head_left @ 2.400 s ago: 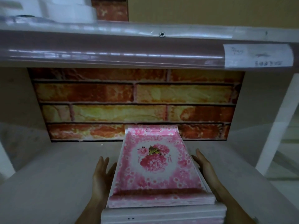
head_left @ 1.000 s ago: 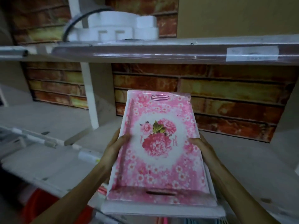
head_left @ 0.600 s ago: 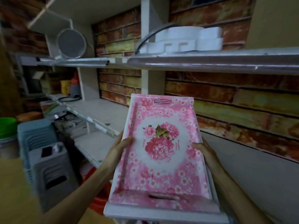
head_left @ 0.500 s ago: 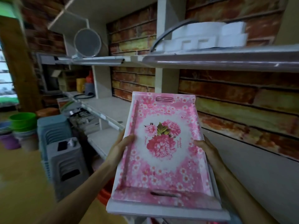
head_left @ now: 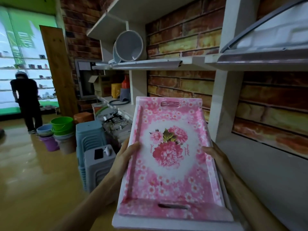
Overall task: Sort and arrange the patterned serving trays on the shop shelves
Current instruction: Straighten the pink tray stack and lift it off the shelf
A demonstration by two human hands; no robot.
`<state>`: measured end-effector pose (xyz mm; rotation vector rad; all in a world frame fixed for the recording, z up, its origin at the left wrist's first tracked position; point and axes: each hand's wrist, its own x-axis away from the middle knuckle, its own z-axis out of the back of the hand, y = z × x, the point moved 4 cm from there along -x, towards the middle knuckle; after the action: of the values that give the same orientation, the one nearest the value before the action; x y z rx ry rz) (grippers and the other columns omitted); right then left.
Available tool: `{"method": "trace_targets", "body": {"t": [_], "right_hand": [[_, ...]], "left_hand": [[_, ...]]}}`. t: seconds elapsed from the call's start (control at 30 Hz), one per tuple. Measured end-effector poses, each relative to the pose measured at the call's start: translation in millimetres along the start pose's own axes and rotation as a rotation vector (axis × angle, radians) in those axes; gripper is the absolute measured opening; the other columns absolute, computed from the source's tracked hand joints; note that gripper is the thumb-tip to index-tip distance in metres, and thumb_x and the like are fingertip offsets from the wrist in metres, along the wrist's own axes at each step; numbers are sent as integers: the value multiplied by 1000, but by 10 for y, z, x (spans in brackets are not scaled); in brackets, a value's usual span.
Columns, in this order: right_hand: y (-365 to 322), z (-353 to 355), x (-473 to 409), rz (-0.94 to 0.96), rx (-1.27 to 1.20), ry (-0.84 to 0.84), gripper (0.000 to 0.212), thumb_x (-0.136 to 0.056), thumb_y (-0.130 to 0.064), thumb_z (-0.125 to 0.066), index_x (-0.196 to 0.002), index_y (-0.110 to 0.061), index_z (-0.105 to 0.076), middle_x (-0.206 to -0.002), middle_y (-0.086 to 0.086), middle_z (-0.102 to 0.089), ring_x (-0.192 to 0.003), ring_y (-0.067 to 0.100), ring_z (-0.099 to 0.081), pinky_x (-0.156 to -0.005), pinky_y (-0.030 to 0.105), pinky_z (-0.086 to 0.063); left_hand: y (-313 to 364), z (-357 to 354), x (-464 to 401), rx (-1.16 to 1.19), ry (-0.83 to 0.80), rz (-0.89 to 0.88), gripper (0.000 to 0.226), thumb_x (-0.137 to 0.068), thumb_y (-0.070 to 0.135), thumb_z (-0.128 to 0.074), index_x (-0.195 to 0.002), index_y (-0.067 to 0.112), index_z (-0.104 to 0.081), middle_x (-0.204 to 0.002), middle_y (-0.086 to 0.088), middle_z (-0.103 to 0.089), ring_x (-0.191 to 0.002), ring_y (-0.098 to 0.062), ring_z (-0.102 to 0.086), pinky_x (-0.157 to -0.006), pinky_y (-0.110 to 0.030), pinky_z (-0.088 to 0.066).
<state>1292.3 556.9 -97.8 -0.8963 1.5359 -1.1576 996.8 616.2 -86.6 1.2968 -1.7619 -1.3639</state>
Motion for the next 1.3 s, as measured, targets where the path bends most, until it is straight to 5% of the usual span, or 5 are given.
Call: {"method": "trace_targets", "body": {"t": [0.47, 0.8, 1.07, 1.2, 1.3], "right_hand": [[546, -579, -1393, -38, -7, 27, 51, -70, -51, -73, -119, -49, -59, -118, -24, -67, -116, 9, -59, -101, 42, -43], [748, -408, -2746, -38, -93, 135, 92, -46, -57, -87, -127, -25, -61, -120, 11, -69, -106, 36, -67, -100, 59, -46], [848, -80, -3292, -60, -35, 366, 97, -34, -56, -89, -122, -19, -65, -111, 10, -73, -96, 32, -71, -85, 42, -54], [850, 23, -3410, -55, -61, 400, 99, -28, -54, -92, -117, -18, -65, -105, 13, -74, -87, 31, -73, -69, 37, -59], [877, 94, -3467, -59, -47, 452, 103, -30, -57, -92, -122, -19, -63, -111, 15, -72, -93, 34, -72, -77, 43, -59]], "left_hand": [[43, 898, -1480, -44, -21, 11, 45, -91, 30, -58, -135, 31, -46, -116, -14, -69, -97, -40, -69, -74, -46, -58], [8, 935, -3336, -92, -110, -4, 43, -96, 9, -47, -139, 13, -44, -101, -15, -69, -73, -19, -74, -55, -25, -57], [-216, 742, -4552, -178, -284, 15, 44, -97, -4, -40, -141, -3, -39, -82, -10, -63, -53, -3, -69, -44, -16, -51], [-400, 570, -4767, 16, -420, 140, 46, -92, 24, -58, -136, 20, -48, -115, -18, -69, -98, -38, -69, -74, -43, -58], [-516, 469, -5041, 51, -494, 176, 44, -89, 26, -61, -132, 22, -53, -117, -18, -68, -99, -38, -69, -73, -41, -58]]}}
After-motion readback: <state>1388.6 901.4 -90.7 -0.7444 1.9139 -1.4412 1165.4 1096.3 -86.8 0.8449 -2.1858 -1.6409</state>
